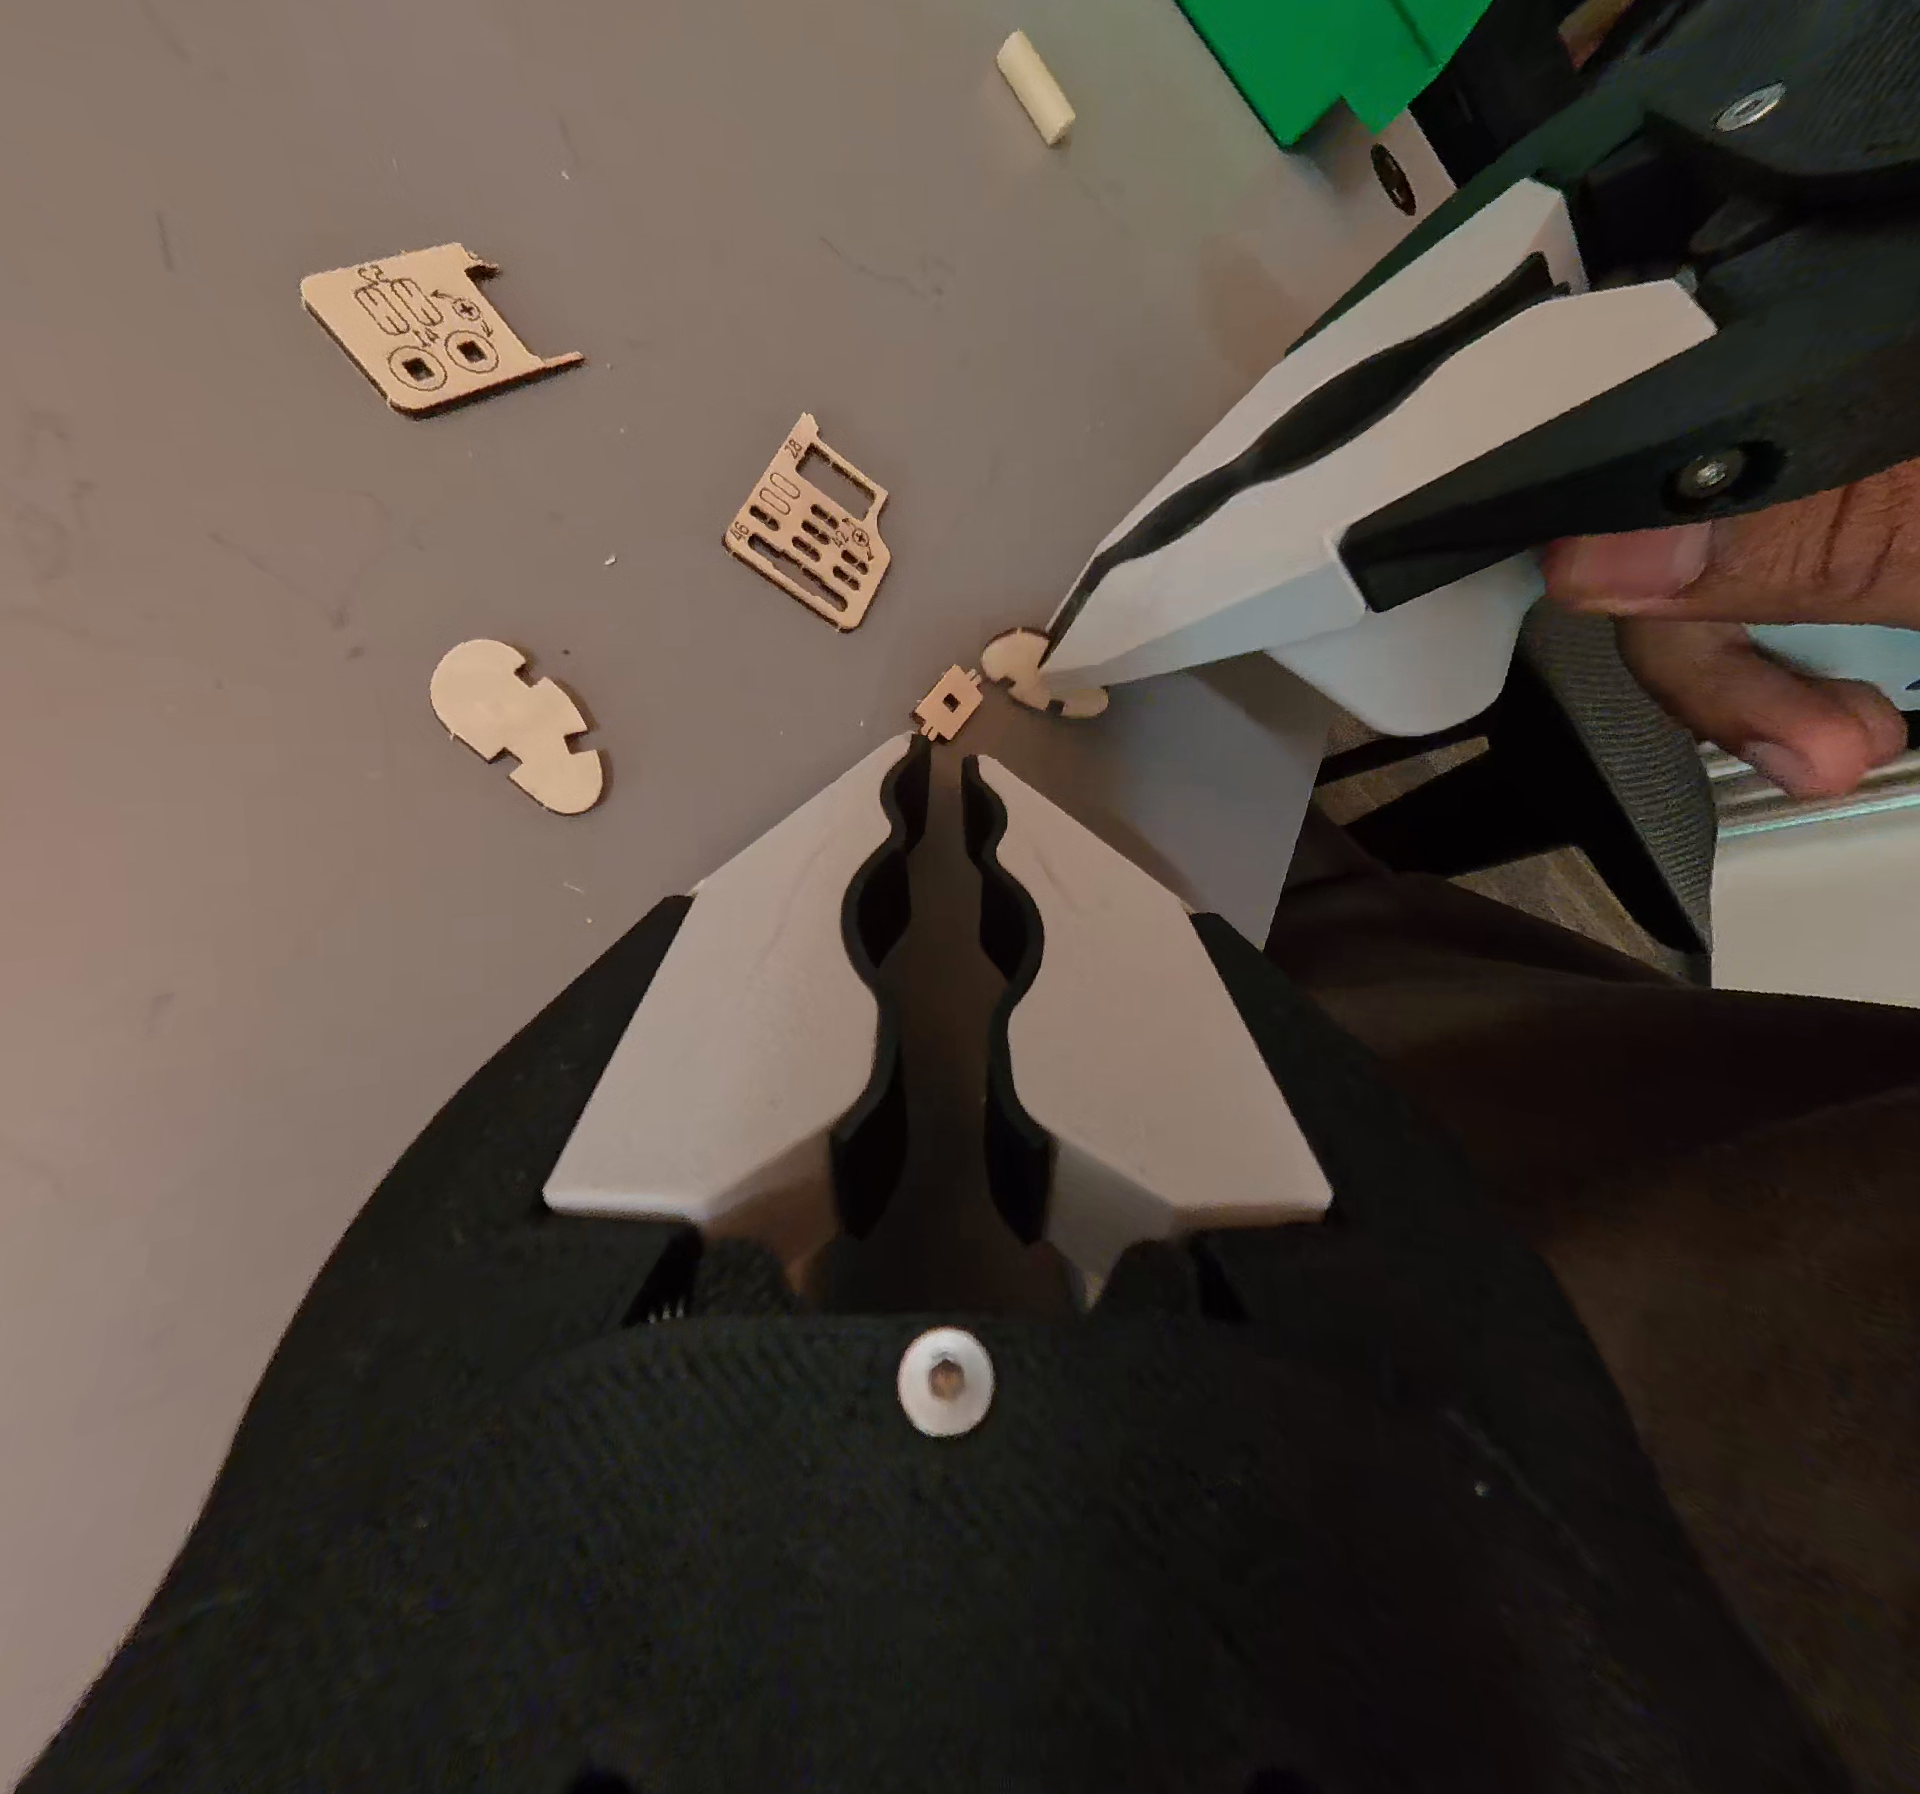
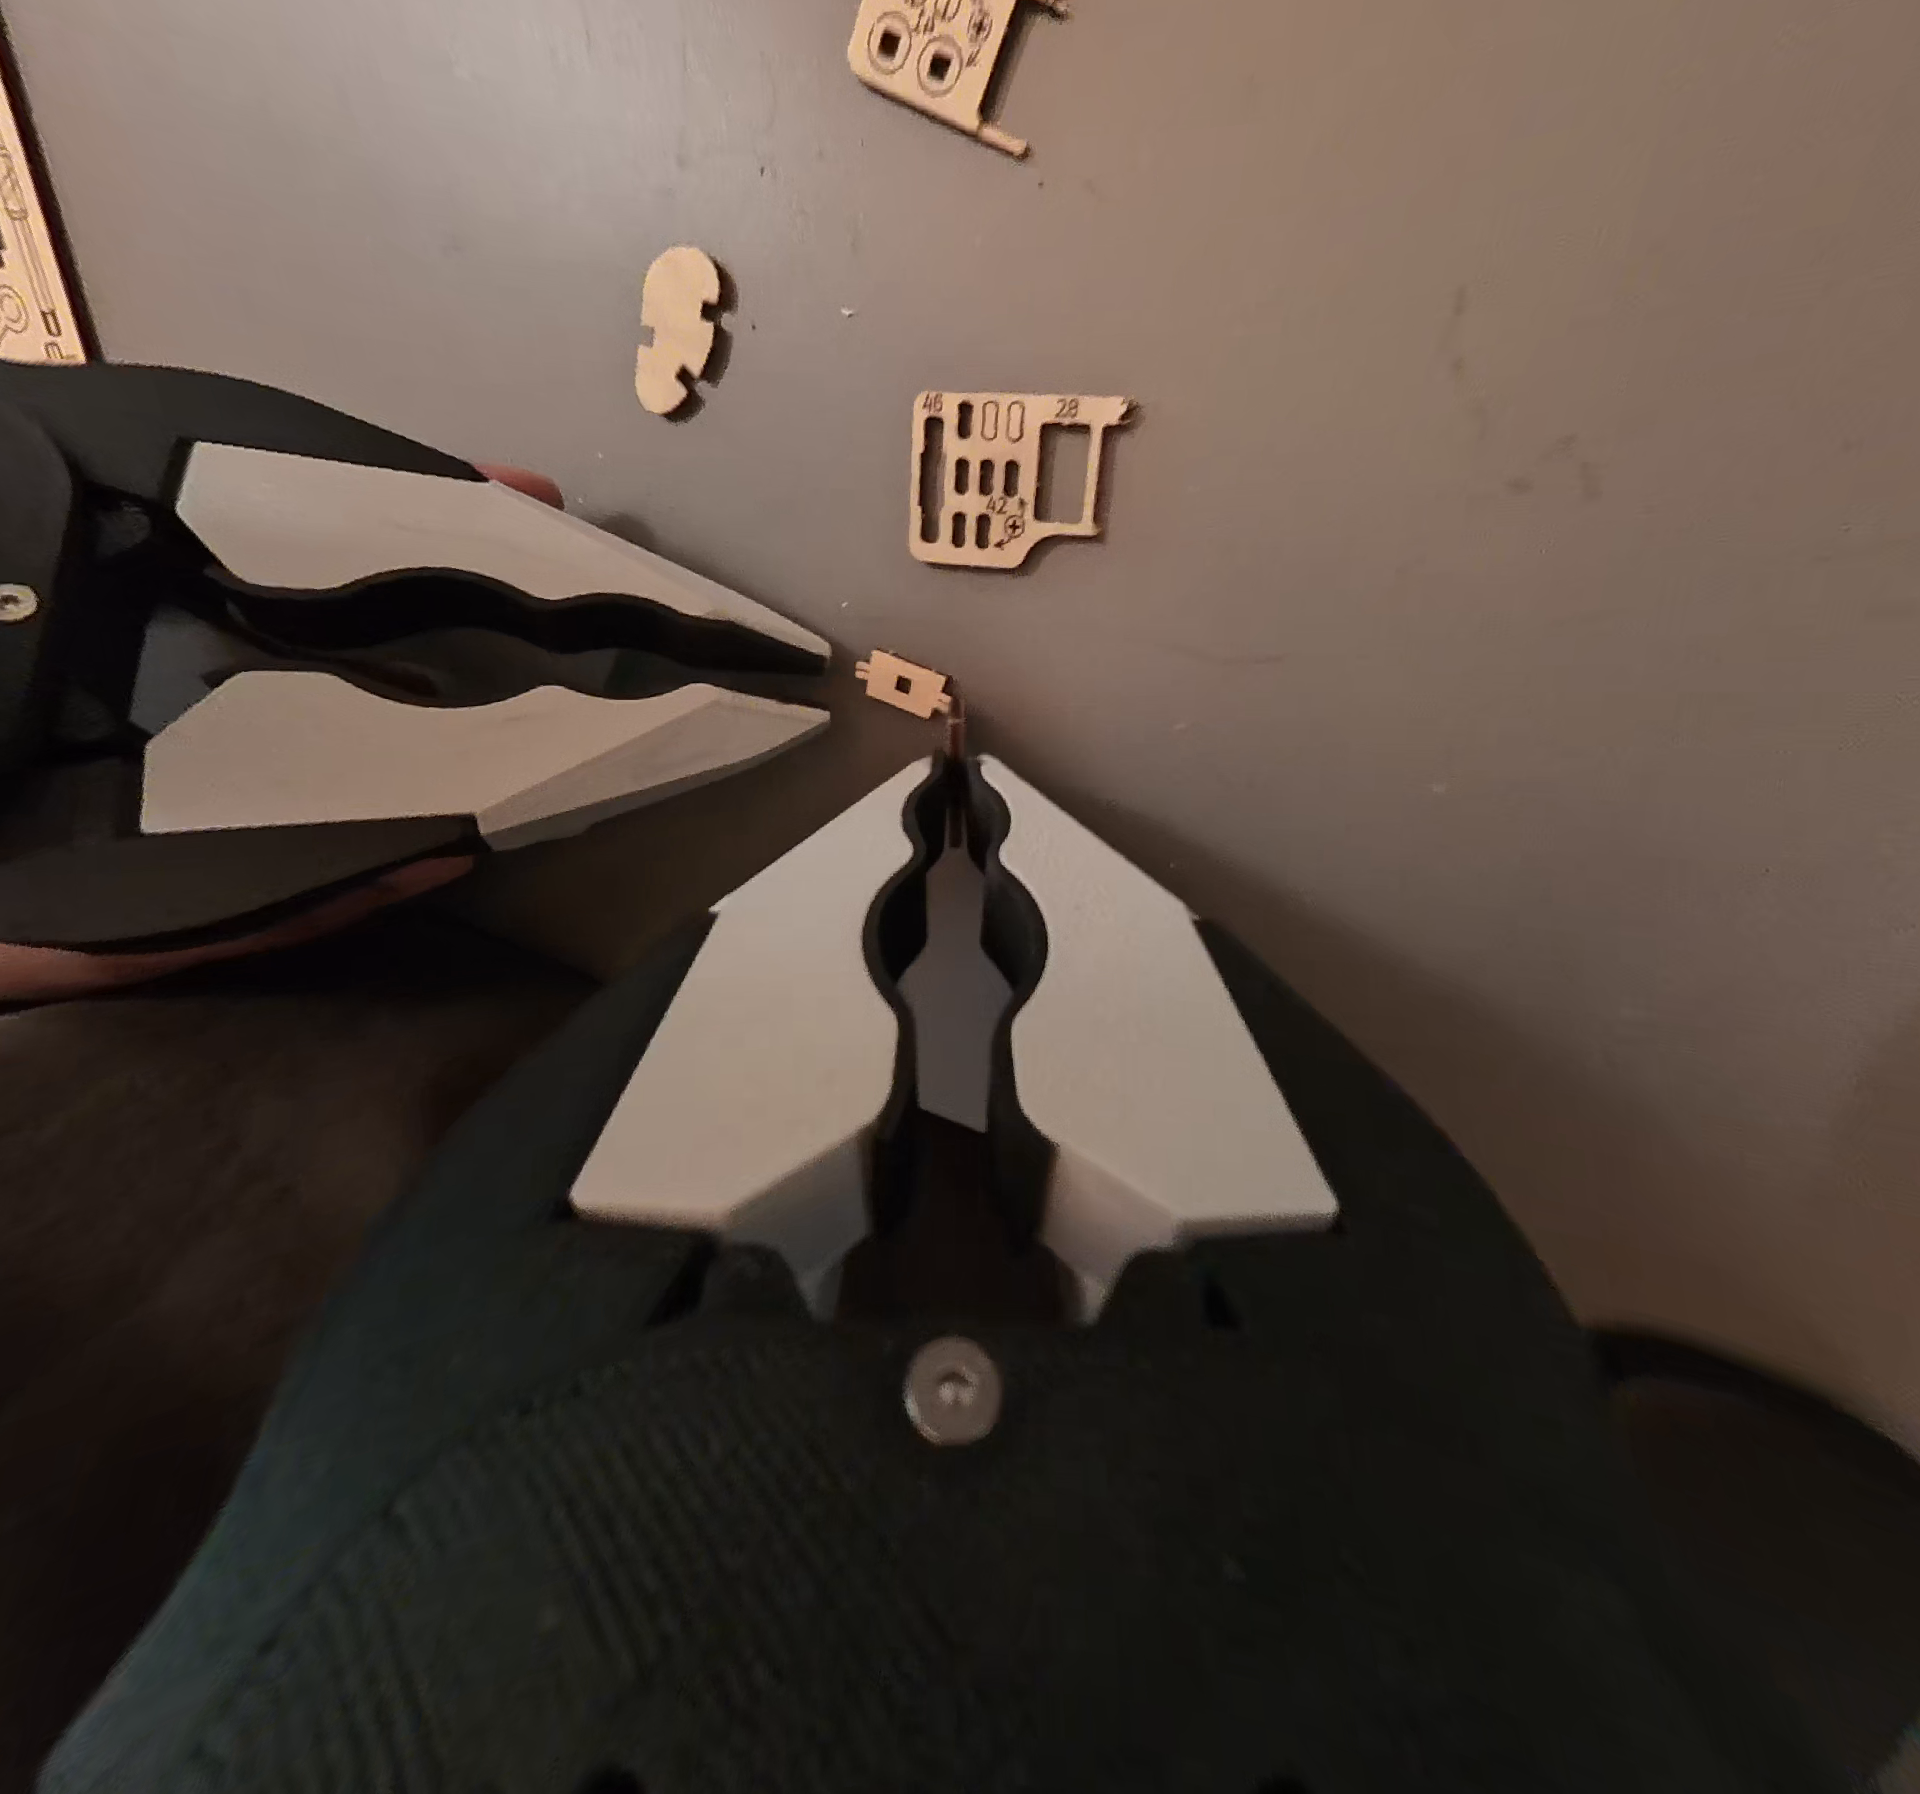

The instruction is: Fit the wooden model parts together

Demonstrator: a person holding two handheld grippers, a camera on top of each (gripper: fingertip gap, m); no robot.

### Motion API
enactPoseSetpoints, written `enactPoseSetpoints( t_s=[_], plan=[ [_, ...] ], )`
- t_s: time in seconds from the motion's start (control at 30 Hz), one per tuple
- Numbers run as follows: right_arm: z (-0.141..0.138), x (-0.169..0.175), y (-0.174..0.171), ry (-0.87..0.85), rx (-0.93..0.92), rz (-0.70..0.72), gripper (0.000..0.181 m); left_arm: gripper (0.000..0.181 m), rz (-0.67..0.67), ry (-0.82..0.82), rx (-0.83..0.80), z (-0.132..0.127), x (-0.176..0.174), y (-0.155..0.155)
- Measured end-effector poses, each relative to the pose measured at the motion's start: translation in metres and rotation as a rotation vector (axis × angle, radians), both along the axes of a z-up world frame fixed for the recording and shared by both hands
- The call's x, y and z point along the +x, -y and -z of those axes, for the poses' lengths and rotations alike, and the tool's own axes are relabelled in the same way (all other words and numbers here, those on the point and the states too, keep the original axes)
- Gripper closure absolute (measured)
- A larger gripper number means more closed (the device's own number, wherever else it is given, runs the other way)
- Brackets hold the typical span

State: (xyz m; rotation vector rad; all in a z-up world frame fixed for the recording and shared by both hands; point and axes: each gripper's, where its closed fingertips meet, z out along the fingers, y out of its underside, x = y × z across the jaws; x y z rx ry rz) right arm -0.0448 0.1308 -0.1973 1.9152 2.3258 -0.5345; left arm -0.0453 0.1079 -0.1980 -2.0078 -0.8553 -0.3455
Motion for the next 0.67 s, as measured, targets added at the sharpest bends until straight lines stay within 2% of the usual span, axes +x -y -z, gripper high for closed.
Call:
enactPoseSetpoints(
  t_s=[0.33, 0.5, 0.67],
  plan=[
    [0.002, -0.017, 0.008, -0.044, -0.023, -0.049, 0.180, 0.171, 0.004, -0.019, 0.002, -0.002, 0.000, 0.001],
    [0.002, -0.013, 0.027, -0.028, -0.109, -0.100, 0.180, 0.158, 0.021, -0.046, -0.001, -0.004, 0.000, 0.006],
    [0.002, -0.013, 0.032, -0.059, -0.109, -0.131, 0.180, 0.159, 0.026, -0.043, -0.005, -0.003, 0.000, 0.009]
  ],
)
